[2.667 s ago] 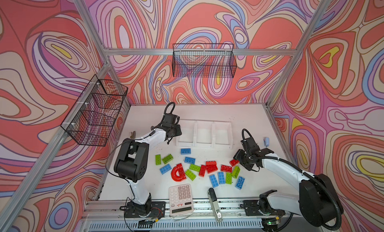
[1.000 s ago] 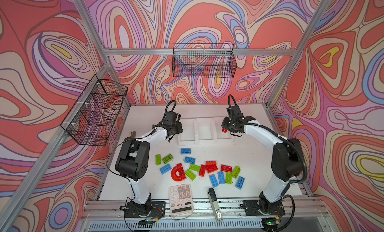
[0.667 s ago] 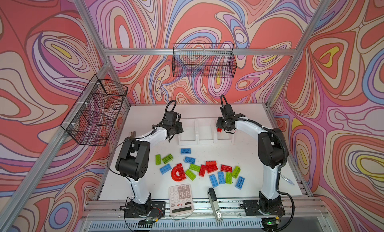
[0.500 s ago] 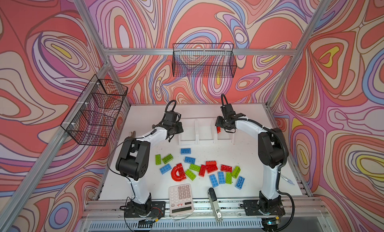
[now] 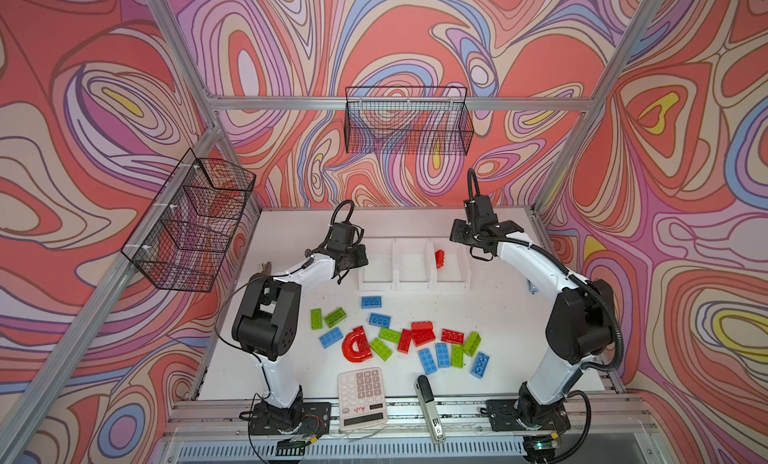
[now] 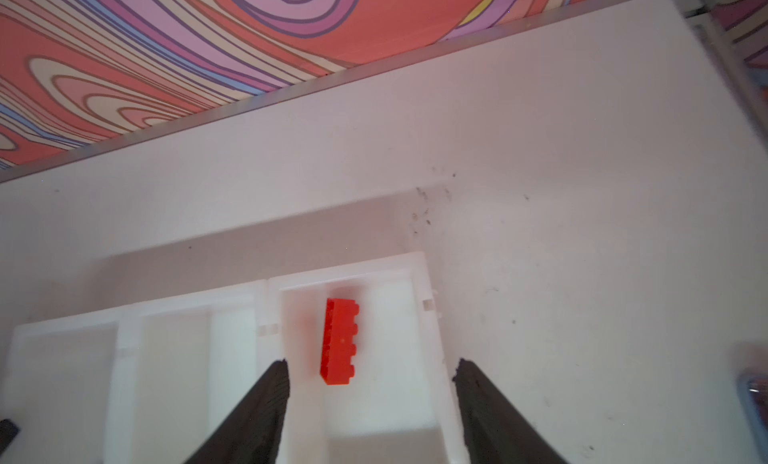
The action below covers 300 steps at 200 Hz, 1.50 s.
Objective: Sort the legos into containers by color
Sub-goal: 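Lower the left gripper toward lime-green bricks while the right gripper holds still, then grasp a lime-green brick with the left gripper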
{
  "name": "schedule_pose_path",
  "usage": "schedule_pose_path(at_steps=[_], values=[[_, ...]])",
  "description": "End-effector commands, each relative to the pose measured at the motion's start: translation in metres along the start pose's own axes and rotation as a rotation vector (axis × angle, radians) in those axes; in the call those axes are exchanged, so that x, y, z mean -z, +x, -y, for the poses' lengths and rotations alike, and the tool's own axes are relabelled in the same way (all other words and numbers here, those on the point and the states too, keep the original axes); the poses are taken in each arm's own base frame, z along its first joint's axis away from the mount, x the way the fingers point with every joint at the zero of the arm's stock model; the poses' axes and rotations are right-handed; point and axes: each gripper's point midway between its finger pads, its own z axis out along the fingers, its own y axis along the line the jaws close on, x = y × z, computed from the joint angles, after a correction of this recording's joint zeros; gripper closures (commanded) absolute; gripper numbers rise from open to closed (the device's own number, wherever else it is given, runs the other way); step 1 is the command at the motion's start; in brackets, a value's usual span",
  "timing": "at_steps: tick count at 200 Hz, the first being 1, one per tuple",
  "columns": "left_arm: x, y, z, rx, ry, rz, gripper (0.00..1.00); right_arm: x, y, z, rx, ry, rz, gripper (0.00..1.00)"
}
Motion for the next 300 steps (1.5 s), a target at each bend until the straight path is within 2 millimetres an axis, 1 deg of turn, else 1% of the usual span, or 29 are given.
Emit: schedule_pose_path(at_steps=[1,14,29,47,76,87,101,124,142,161,177,191,194,206,214,228,237,252,264,271,276,288,291,300], values=[[-0.006,0.006,0.007,-0.034,0.023,-0.045,0.90,-0.021,0.048,0.042,0.169,0.187,-0.150,0.32],[-0.006,0.004,0.008,-0.034,0.023,-0.045,0.90,-0.026,0.051,0.051,0.152,0.194,-0.156,0.32],[-0.007,0.003,0.010,-0.027,0.025,-0.042,0.89,-0.032,0.053,0.056,0.120,0.178,-0.156,0.33],[-0.008,0.004,0.011,-0.022,0.025,-0.046,0.89,-0.042,0.063,0.060,0.096,0.161,-0.182,0.34],[-0.007,0.007,0.010,-0.019,0.015,-0.048,0.86,-0.053,0.078,0.065,0.055,0.133,-0.206,0.42],[-0.007,0.007,0.010,-0.018,0.013,-0.047,0.83,-0.057,0.082,0.067,0.036,0.121,-0.212,0.46],[-0.006,0.006,0.010,-0.016,0.013,-0.047,0.76,-0.059,0.086,0.064,0.016,0.087,-0.214,0.51],[-0.003,0.003,0.011,-0.018,0.009,-0.040,0.66,-0.063,0.086,0.061,-0.004,0.059,-0.207,0.58],[0.002,-0.001,0.011,-0.021,0.005,-0.029,0.60,-0.066,0.087,0.061,-0.021,0.039,-0.209,0.64],[0.015,-0.010,0.011,-0.025,-0.022,-0.008,0.50,-0.066,0.086,0.061,-0.022,0.035,-0.209,0.71],[0.036,-0.019,0.007,-0.029,-0.040,0.030,0.42,-0.064,0.082,0.060,-0.010,0.025,-0.198,0.73],[0.058,-0.025,-0.003,-0.019,-0.060,0.069,0.37,-0.062,0.079,0.059,0.000,0.025,-0.190,0.77],[0.063,-0.021,-0.009,-0.012,-0.076,0.053,0.37,-0.062,0.079,0.059,0.002,0.024,-0.191,0.77],[0.081,-0.016,-0.027,0.035,-0.107,0.056,0.35,-0.062,0.077,0.059,0.010,0.025,-0.190,0.78],[0.092,-0.008,-0.043,0.094,-0.129,0.045,0.34,-0.063,0.075,0.058,0.008,0.024,-0.187,0.78],[0.109,0.011,-0.065,0.180,-0.163,0.029,0.34,-0.063,0.074,0.057,0.007,0.021,-0.185,0.79],[0.118,0.028,-0.079,0.215,-0.205,0.016,0.33,-0.062,0.073,0.058,0.002,0.020,-0.182,0.79],[0.132,0.058,-0.093,0.254,-0.257,-0.019,0.33,-0.060,0.070,0.057,-0.006,0.012,-0.181,0.72],[0.140,0.083,-0.100,0.294,-0.277,-0.052,0.33,-0.054,0.064,0.056,-0.018,-0.002,-0.166,0.58],[0.144,0.099,-0.107,0.323,-0.299,-0.068,0.33,-0.048,0.058,0.054,-0.026,-0.011,-0.148,0.51],[0.148,0.109,-0.112,0.344,-0.316,-0.075,0.33,-0.044,0.053,0.053,-0.030,-0.016,-0.133,0.48],[0.155,0.131,-0.124,0.396,-0.364,-0.088,0.33,-0.039,0.045,0.053,-0.041,-0.021,-0.114,0.46],[0.156,0.137,-0.126,0.411,-0.375,-0.093,0.33,-0.029,0.036,0.051,-0.045,-0.031,-0.088,0.46],[0.159,0.149,-0.132,0.443,-0.391,-0.098,0.33,-0.019,0.026,0.049,-0.051,-0.043,-0.058,0.46]])
